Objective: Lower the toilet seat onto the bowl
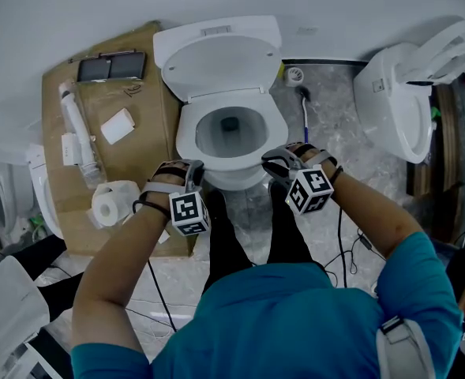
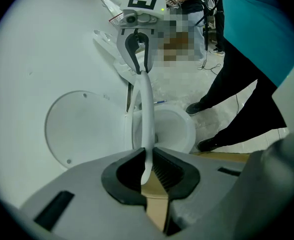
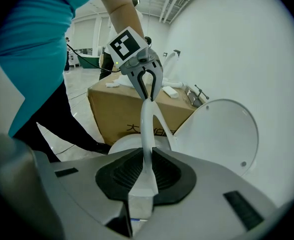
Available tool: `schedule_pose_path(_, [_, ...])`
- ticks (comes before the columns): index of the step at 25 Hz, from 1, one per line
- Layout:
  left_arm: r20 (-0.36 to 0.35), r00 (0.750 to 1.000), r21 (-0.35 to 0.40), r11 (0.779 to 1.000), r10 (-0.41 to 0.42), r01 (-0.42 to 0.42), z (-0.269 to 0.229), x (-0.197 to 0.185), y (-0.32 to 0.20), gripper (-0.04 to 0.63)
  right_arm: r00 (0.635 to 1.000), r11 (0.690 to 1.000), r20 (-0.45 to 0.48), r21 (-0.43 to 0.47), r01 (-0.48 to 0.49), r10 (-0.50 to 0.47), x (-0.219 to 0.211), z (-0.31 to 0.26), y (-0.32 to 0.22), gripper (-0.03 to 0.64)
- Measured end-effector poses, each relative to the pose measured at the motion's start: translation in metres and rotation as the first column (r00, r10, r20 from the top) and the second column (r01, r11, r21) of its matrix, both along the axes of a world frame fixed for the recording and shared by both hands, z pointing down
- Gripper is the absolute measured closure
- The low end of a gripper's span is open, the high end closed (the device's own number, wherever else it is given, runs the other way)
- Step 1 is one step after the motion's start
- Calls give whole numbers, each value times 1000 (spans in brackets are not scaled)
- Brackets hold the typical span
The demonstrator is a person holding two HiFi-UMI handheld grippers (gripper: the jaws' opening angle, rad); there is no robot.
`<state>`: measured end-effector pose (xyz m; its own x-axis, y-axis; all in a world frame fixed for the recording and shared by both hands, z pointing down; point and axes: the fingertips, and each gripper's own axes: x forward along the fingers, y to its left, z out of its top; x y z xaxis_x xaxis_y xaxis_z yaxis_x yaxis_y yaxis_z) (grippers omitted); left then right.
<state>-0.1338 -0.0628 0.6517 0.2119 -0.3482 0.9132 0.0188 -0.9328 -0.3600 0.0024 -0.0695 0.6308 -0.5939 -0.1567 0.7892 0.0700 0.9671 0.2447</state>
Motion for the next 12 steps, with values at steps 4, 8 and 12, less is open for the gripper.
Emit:
schedule_pose_path(4, [10, 1000, -20, 1000, 5, -5, 10, 4, 13, 554, 1000, 1000, -17, 0, 14, -14, 1, 13, 13, 563])
schedule_pose_path(8, [26, 1000, -33, 999, 9, -8, 22, 5, 25, 551, 999, 999, -39, 0, 38, -38, 2, 26, 26, 561])
schedule_pose_path(12, [50, 999, -42, 999, 15, -13, 33, 6, 34, 549, 998, 999, -51, -1, 46, -46, 2, 36, 35, 560])
